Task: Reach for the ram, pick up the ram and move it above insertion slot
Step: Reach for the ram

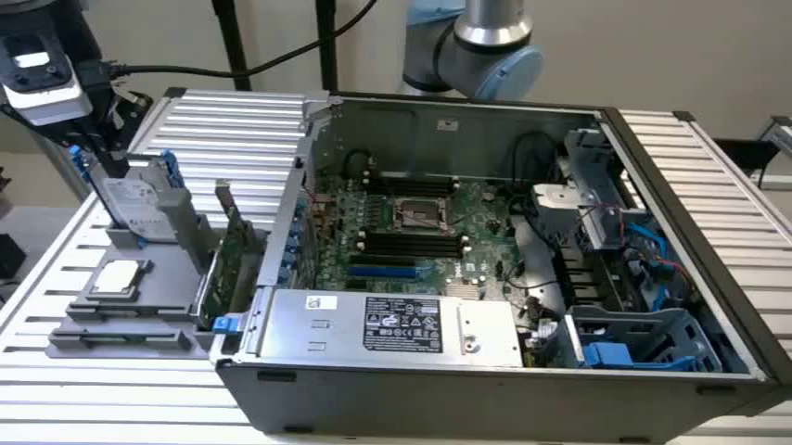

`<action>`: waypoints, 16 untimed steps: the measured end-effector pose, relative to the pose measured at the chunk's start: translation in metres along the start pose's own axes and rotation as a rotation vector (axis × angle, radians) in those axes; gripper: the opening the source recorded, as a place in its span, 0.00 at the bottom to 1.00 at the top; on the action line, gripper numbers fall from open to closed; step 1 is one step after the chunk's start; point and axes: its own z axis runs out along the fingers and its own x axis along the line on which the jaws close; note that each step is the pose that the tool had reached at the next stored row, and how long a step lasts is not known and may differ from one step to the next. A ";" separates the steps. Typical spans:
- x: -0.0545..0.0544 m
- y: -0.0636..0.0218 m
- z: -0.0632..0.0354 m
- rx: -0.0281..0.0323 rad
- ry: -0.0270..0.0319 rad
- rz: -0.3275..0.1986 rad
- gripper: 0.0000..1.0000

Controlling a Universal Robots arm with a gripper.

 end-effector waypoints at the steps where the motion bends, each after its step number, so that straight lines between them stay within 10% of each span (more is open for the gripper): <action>1: 0.000 0.0000 0.0000 0.0000 0.0000 0.000 0.11; 16: 0.000 -0.0065 -0.0003 0.0001 0.0005 0.000 0.11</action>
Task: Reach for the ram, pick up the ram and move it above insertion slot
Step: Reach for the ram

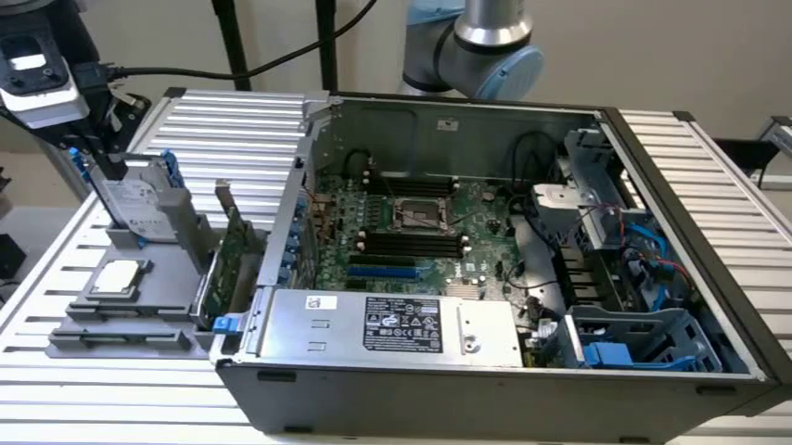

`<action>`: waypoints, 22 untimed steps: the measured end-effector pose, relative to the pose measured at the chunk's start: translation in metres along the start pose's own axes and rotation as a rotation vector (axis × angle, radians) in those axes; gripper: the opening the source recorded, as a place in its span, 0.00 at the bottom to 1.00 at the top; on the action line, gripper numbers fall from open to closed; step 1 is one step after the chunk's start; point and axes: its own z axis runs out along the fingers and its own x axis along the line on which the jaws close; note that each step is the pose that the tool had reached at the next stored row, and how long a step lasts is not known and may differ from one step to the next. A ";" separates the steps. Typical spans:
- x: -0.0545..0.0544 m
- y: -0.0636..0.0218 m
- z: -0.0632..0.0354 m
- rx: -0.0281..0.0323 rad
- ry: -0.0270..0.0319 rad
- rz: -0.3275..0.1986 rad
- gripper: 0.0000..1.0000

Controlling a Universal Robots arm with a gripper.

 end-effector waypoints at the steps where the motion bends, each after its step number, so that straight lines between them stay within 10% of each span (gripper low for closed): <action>1: 0.000 -0.0045 -0.0002 -0.0001 0.0000 0.000 0.11; 22: 0.002 -0.1000 0.0020 0.0000 0.0006 0.000 0.11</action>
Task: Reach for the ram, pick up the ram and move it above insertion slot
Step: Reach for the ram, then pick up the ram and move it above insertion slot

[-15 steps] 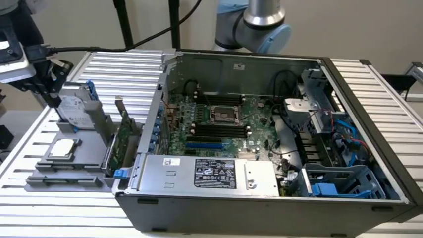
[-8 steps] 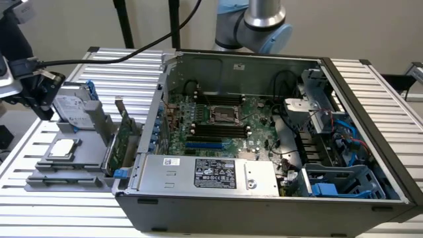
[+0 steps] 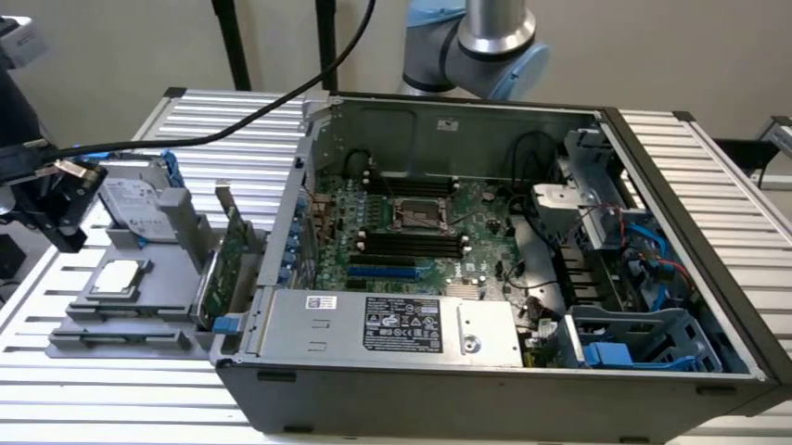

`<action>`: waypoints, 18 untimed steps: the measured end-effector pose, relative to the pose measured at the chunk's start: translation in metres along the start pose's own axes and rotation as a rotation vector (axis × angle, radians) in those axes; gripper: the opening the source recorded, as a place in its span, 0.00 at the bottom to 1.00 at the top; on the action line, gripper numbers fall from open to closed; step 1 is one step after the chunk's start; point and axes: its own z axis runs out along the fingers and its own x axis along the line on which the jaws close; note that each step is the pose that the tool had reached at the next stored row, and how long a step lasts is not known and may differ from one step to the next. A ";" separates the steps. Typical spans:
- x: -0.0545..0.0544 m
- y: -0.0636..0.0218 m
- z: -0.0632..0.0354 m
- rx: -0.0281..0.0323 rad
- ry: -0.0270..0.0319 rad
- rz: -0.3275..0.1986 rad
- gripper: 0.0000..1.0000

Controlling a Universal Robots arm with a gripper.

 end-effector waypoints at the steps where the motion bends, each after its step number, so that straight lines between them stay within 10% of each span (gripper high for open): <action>1: 0.000 -0.0035 0.0005 0.0000 0.0000 0.000 0.11; 18: 0.000 -0.0068 0.0016 0.0007 0.0000 0.000 0.11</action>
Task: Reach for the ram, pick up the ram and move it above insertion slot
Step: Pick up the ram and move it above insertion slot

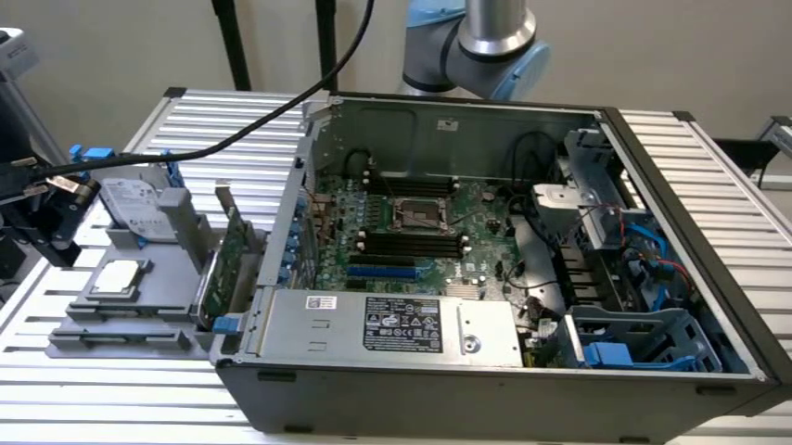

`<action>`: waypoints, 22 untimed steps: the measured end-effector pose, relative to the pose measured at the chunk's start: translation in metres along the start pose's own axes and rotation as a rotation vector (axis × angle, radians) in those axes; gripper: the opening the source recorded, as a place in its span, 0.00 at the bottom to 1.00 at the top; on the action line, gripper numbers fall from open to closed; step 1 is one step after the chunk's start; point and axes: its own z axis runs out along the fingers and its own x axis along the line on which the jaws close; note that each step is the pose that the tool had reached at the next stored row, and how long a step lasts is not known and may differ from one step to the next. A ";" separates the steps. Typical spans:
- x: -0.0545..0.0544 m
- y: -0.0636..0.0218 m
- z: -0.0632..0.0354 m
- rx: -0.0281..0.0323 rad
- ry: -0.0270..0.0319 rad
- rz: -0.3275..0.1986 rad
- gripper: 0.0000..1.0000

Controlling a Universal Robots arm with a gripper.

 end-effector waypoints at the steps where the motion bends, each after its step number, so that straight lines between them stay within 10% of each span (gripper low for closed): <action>1: 0.000 0.0000 0.0001 0.0000 0.0000 -0.001 0.11; 22: 0.000 -0.0002 0.0071 0.0006 0.0140 -0.373 0.11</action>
